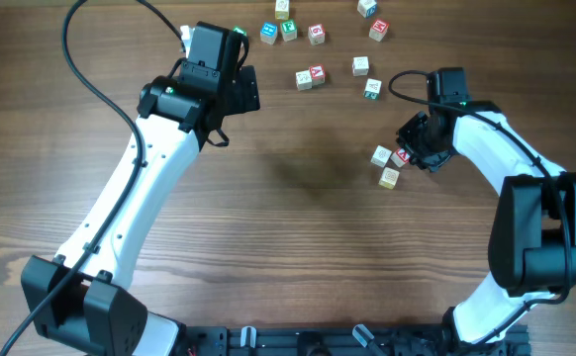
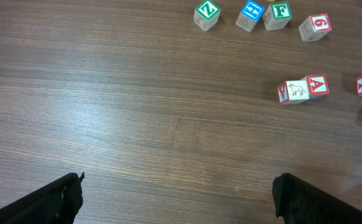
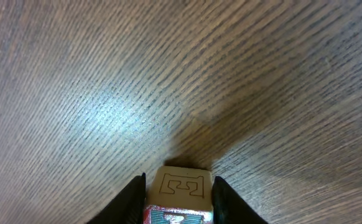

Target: Form a circle

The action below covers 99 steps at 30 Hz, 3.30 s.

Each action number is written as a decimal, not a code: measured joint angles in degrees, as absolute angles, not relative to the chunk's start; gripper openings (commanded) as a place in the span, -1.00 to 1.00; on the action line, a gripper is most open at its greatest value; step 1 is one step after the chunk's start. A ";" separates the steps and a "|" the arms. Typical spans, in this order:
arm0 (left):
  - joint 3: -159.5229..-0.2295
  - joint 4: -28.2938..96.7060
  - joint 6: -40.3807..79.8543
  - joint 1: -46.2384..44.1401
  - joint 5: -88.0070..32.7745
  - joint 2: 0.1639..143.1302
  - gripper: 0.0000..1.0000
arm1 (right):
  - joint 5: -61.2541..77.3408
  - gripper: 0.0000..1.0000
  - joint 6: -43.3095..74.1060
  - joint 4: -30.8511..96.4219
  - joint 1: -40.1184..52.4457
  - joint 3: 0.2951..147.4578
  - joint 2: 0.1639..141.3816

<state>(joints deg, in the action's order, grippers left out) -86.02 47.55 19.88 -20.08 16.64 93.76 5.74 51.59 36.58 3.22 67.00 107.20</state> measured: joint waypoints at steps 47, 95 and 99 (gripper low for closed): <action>-86.02 47.55 19.88 -20.08 16.62 93.76 1.00 | 4.51 -0.92 50.65 32.60 0.86 67.00 107.20; -86.02 47.57 19.88 -20.08 16.62 93.76 1.00 | 7.51 -0.91 50.02 35.38 0.86 67.00 107.20; -86.02 47.55 19.88 -20.08 16.64 93.76 1.00 | 7.51 -0.91 50.02 35.55 0.86 67.00 107.20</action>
<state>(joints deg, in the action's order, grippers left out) -86.02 47.55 19.88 -20.08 16.64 93.76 7.51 50.02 35.55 0.86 67.00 107.20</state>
